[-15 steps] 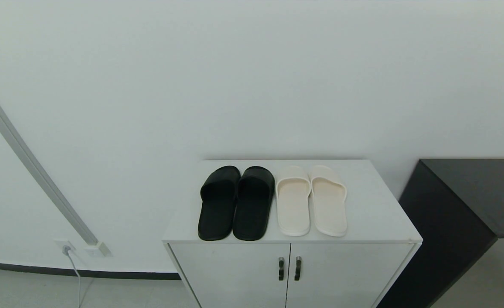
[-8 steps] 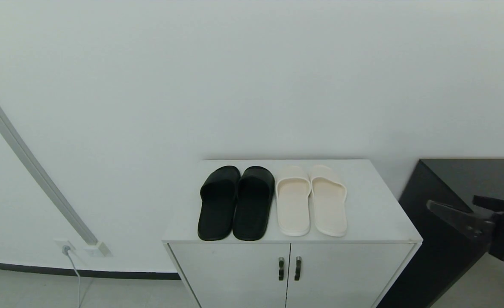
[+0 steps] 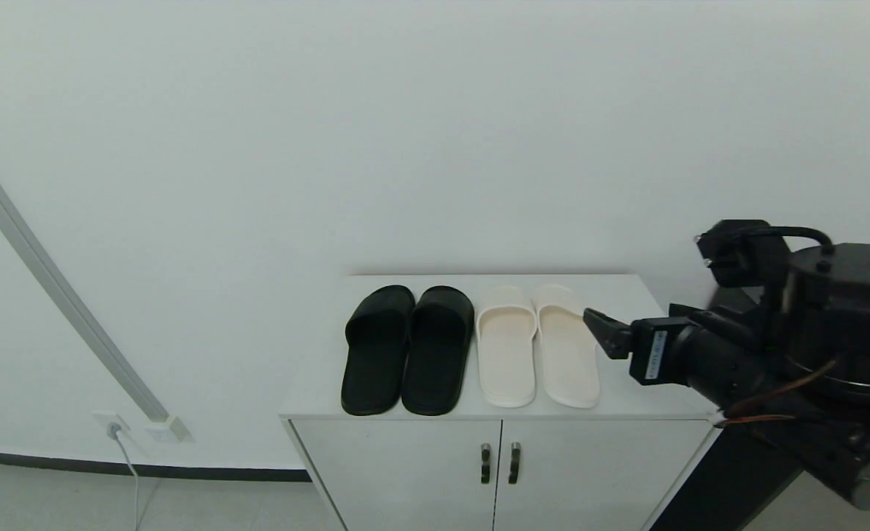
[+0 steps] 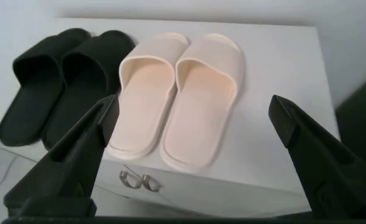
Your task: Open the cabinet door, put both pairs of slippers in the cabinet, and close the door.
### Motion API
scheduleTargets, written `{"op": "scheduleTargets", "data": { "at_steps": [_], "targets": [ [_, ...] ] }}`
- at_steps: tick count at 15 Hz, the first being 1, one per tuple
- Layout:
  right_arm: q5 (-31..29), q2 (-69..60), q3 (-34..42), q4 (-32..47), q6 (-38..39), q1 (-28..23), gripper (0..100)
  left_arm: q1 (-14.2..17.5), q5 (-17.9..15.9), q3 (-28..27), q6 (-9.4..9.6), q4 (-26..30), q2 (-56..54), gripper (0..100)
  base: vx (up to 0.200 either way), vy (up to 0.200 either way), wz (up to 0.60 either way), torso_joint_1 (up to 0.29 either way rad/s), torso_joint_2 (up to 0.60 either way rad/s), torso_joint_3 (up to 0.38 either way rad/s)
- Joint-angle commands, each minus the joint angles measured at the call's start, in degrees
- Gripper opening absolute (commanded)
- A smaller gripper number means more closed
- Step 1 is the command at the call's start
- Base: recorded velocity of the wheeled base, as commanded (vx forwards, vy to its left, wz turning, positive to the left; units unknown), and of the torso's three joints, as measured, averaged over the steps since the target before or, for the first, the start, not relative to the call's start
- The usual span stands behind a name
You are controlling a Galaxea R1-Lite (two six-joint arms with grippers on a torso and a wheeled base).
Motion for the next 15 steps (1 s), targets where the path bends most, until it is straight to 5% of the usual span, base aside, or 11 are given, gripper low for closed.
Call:
{"op": "scheduleTargets", "data": {
  "at_steps": [1, 6, 15],
  "targets": [
    [-2.18, 9.14, -3.19, -2.24, -0.04, 1.10, 100, 0.01, 0.01, -0.01, -0.08, 0.00, 0.08, 0, 0.000, 0.000, 0.00, 0.000, 0.00, 0.000],
    [-8.07, 21.53, -7.67, -9.71, -0.04, 3.30, 100, 0.01, 0.01, -0.01, -0.08, 0.00, 0.08, 0, 0.000, 0.000, 0.00, 0.000, 0.00, 0.000],
    [-8.51, 37.00, -17.25, -17.36, 0.05, -1.80, 100, 0.01, -0.08, -0.01, -0.08, 0.00, 0.08, 0, 0.000, 0.000, 0.00, 0.000, 0.00, 0.000]
  ]
}}
